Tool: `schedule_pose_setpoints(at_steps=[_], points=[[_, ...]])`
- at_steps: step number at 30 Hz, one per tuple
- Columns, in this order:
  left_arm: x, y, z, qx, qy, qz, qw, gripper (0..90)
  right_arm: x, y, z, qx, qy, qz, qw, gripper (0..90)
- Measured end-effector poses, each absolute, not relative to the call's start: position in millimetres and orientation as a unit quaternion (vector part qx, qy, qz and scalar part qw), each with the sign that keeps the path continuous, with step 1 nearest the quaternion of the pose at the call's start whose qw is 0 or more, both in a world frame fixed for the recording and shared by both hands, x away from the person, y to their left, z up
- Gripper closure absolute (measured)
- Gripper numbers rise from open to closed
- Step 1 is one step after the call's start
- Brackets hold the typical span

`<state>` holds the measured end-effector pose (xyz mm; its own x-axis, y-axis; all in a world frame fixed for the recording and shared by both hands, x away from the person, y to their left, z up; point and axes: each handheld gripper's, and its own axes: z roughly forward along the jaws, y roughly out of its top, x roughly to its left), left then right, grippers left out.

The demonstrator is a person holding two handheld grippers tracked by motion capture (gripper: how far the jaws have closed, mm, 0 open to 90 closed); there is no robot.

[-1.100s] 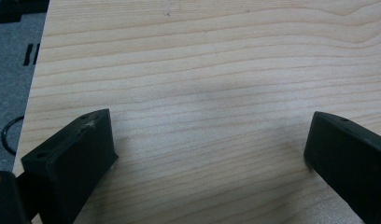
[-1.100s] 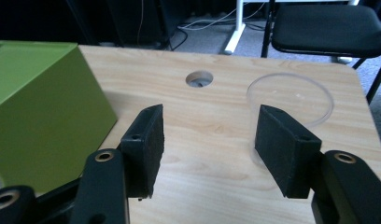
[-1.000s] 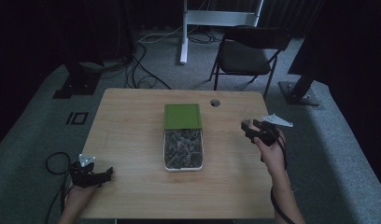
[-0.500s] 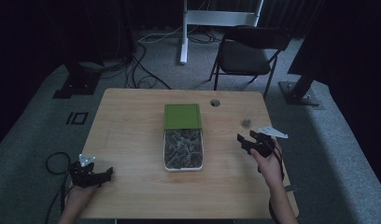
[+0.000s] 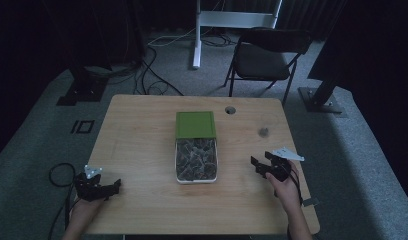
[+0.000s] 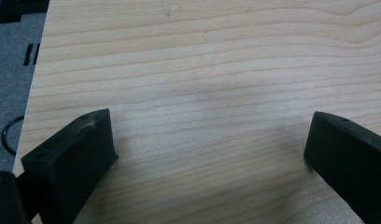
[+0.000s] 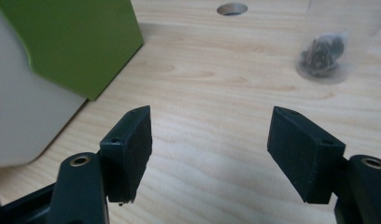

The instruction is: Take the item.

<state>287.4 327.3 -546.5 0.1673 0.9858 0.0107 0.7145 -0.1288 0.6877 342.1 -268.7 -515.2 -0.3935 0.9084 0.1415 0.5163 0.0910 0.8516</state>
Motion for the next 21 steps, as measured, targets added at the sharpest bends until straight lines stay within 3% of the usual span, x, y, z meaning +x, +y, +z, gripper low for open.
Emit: schedule_pose_setpoints(at_steps=[21], points=[[287.3, 327.3, -546.5, 0.711, 0.598, 0.243, 0.280, 2.3, 315.2, -271.2, -541.3, 0.499, 0.728, 0.420, 0.213, 28.6]])
